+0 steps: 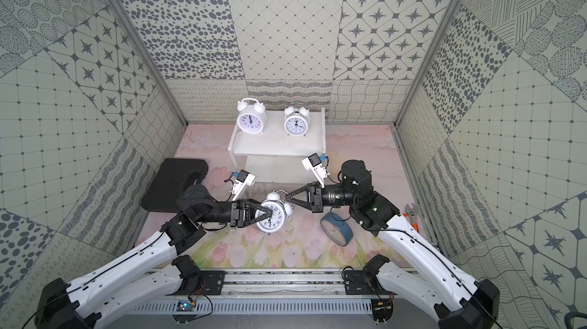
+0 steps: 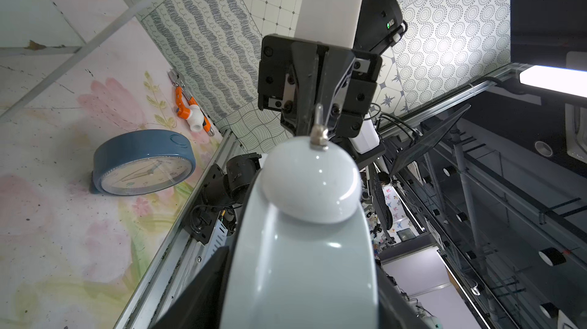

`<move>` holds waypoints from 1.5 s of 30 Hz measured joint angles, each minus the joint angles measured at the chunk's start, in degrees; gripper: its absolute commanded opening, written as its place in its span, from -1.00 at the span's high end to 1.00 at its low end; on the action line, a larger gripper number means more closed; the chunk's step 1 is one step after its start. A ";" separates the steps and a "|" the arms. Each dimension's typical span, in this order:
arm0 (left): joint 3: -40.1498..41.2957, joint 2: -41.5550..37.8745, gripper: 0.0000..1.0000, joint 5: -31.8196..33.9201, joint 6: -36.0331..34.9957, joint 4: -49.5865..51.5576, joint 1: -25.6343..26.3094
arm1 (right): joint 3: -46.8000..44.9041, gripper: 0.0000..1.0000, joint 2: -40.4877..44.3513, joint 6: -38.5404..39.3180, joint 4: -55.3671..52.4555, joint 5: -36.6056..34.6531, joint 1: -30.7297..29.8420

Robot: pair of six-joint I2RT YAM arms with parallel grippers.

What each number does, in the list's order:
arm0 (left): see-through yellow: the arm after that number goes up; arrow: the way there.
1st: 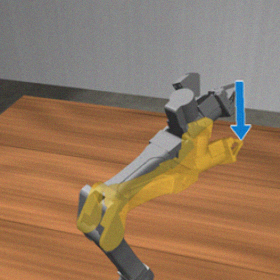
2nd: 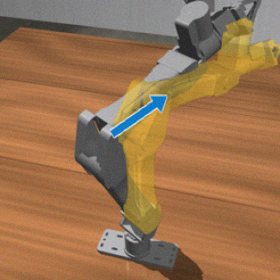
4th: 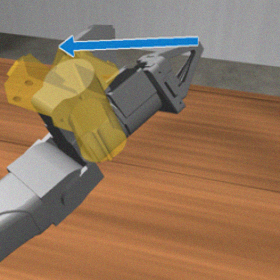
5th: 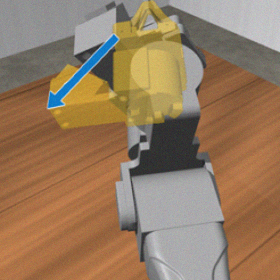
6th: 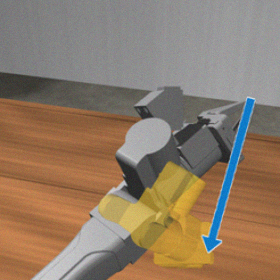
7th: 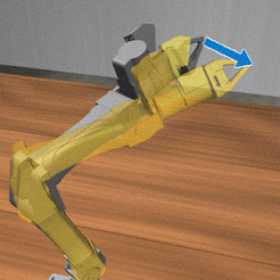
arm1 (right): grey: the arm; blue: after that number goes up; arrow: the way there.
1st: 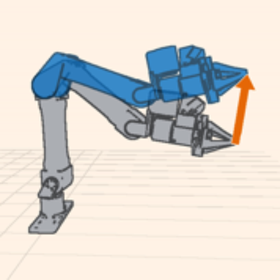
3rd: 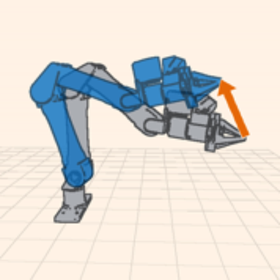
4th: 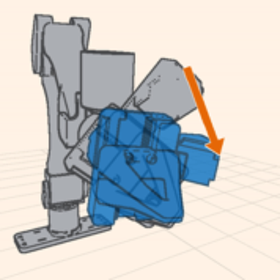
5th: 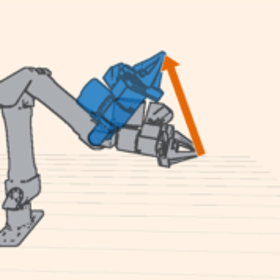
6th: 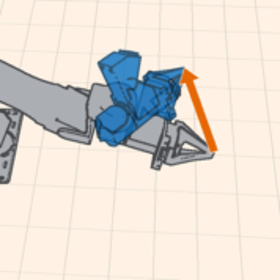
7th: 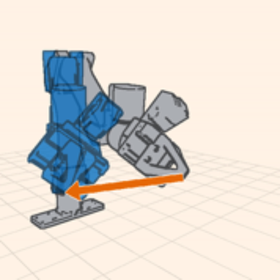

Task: Place the alarm clocks on the shelf by style
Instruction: Place the alarm on the shelf.

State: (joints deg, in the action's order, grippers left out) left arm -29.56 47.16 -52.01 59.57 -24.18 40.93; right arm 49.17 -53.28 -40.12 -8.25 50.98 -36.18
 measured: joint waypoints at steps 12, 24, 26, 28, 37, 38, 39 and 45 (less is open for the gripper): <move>0.31 0.24 0.14 0.70 0.04 -0.33 -0.90 | -0.02 -0.11 0.79 -1.88 2.60 -3.32 0.09; 3.39 0.92 0.15 7.23 4.22 -5.33 -0.90 | -8.55 -0.60 7.41 -6.27 14.69 -19.93 -10.54; 4.09 0.92 0.16 8.24 4.98 -6.25 -0.90 | -10.03 -0.60 7.85 -7.08 16.65 -22.40 -11.28; 4.63 0.87 0.17 9.22 5.53 -7.02 -0.90 | -10.95 -0.61 8.20 -7.58 17.55 -24.55 -11.72; 5.27 -0.72 0.17 13.55 6.88 -10.38 -1.31 | -13.09 -0.72 13.99 -8.50 13.77 -32.02 -12.13; 5.27 -1.01 0.16 13.81 6.91 -10.78 -1.33 | -13.09 -0.71 14.47 -8.48 13.29 -32.22 -12.13; 5.27 -1.22 0.16 14.01 6.91 -11.06 -1.36 | -13.09 -0.69 14.62 -8.50 12.98 -32.33 -12.13; 5.27 -1.81 0.16 15.26 6.93 -11.85 -1.38 | -13.07 -0.63 11.80 -8.81 12.41 -31.23 -13.70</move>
State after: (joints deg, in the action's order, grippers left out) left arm -24.29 45.34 -36.75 66.50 -36.03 39.55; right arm 36.10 -41.47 -48.93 4.16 19.75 -49.89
